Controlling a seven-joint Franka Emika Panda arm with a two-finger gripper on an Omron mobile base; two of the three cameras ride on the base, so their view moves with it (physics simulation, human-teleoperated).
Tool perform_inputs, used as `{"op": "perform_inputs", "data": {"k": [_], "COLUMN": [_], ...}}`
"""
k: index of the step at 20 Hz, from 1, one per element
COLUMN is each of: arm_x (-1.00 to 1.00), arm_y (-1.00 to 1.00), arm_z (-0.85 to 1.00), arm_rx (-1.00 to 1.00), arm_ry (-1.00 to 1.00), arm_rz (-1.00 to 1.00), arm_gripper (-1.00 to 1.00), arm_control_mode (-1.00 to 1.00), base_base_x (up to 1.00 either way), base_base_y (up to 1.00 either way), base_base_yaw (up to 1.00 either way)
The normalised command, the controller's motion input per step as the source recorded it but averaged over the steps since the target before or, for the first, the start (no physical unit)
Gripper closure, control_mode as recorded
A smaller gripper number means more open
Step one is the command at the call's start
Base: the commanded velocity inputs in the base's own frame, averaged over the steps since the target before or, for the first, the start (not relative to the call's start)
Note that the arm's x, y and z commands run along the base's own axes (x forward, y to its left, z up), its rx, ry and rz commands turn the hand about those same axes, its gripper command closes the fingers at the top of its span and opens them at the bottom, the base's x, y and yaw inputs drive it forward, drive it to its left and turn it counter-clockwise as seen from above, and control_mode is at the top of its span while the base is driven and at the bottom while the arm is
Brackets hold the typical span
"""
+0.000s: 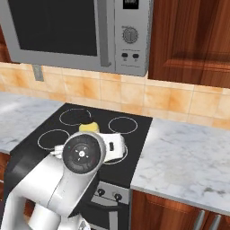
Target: Take 2 condiments from the cabinet and move them on the counter near the stove.Make sure the condiments are lined up with each other, next to each other.
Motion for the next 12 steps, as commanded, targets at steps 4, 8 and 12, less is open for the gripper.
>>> {"op": "perform_inputs", "data": {"k": [4, 8, 12], "arm_x": [0.35, 0.53, 0.82], "arm_y": [-0.94, -0.70, -0.38], "arm_z": [-0.82, -0.59, -0.57], "arm_rx": [-0.01, 0.07, 0.12], "arm_ry": [-0.02, -0.02, 0.01], "arm_rz": [0.22, 0.22, 0.20], "arm_gripper": [1.00, 1.00, 1.00], "arm_control_mode": [-1.00, -1.00, -1.00], "base_base_x": [0.00, 0.00, 0.00], "base_base_y": [0.00, 0.00, 0.00], "base_base_yaw": [0.00, 0.00, 0.00]}}
